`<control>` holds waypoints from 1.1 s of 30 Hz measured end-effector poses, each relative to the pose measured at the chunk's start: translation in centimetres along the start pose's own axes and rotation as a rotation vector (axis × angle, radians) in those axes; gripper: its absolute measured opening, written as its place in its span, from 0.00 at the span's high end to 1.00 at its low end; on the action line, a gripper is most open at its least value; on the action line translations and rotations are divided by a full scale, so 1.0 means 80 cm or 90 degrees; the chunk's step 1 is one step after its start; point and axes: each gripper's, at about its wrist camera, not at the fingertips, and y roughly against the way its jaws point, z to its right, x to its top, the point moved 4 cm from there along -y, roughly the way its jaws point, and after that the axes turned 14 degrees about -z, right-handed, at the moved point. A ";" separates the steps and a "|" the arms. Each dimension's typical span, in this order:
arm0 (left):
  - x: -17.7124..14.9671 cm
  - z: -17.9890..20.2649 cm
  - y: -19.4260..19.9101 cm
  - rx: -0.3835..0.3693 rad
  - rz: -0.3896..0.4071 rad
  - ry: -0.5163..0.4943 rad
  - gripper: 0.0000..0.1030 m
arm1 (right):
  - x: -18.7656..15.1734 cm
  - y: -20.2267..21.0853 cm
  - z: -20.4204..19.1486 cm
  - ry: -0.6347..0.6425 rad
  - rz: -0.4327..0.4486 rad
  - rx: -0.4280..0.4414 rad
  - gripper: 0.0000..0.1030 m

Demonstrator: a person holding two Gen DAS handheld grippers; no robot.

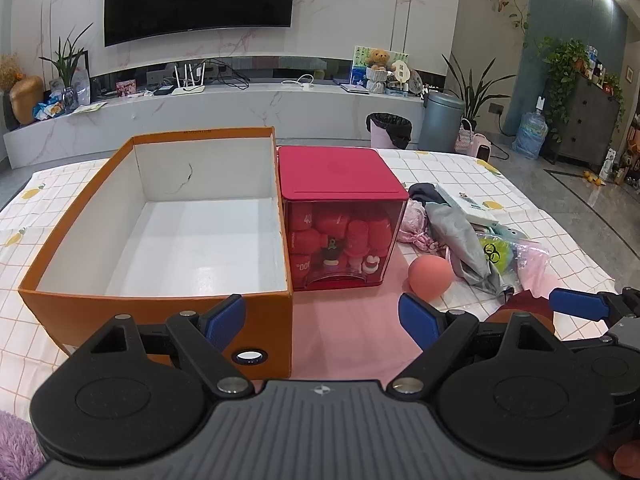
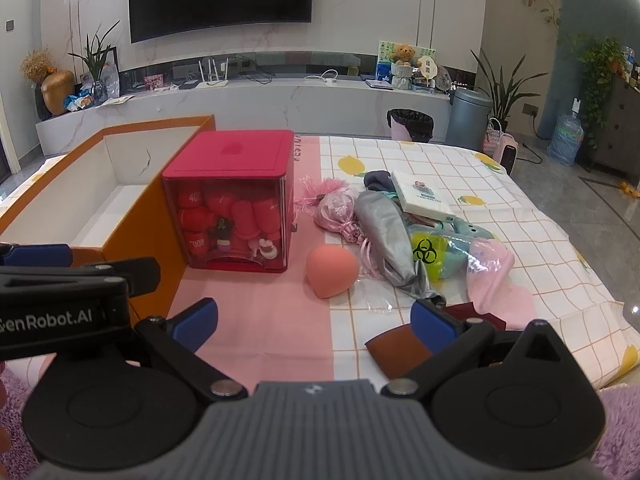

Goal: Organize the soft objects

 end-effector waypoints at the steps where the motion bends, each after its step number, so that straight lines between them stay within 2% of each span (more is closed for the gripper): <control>1: 0.000 0.000 0.000 0.001 0.000 0.000 0.02 | 0.000 0.000 0.000 0.000 0.000 0.000 0.02; 33: 0.000 -0.003 -0.002 -0.003 -0.003 0.002 0.02 | 0.000 -0.002 0.000 -0.001 -0.006 0.003 0.03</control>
